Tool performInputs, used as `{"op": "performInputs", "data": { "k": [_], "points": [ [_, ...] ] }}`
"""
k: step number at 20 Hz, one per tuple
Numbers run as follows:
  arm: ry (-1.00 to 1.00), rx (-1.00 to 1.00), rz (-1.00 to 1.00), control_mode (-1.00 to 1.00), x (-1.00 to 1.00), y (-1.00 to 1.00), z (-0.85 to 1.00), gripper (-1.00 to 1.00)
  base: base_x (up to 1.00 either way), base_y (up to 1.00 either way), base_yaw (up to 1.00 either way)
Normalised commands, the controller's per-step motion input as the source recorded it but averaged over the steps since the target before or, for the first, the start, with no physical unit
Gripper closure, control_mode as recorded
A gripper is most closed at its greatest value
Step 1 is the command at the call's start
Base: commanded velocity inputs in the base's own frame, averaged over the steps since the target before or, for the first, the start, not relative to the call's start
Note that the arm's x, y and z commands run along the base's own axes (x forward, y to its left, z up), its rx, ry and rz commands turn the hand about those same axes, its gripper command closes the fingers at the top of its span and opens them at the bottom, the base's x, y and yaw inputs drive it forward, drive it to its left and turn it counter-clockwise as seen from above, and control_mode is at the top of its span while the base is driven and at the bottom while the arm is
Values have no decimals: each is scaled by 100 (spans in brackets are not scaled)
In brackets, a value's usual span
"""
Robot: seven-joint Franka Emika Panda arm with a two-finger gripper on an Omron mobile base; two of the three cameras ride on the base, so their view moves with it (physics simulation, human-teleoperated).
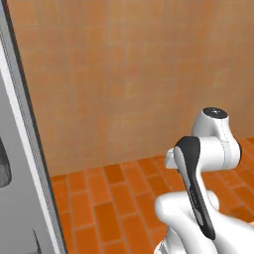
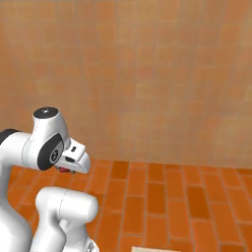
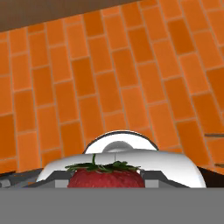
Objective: Take the strawberry from the fridge and place it on top of the pancake, located on the dining counter.
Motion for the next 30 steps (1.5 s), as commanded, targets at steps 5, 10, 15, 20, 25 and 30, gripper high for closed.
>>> {"op": "performInputs", "data": {
  "k": [5, 10, 15, 20, 25, 30],
  "points": [
    [0, 0, 0, 100, 0, 0, 0, 100, 100, 0, -1],
    [0, 0, 0, 100, 0, 0, 0, 100, 100, -9, -12],
    [0, 0, 0, 100, 0, 0, 0, 100, 100, -23, -44],
    [0, 0, 0, 100, 0, 0, 0, 100, 67, -16, -68],
    [0, 0, 0, 100, 0, 0, 0, 100, 48, -13, -76],
    [0, 0, 0, 100, 0, 0, 0, 100, 17, -14, -85]
  ]
}}
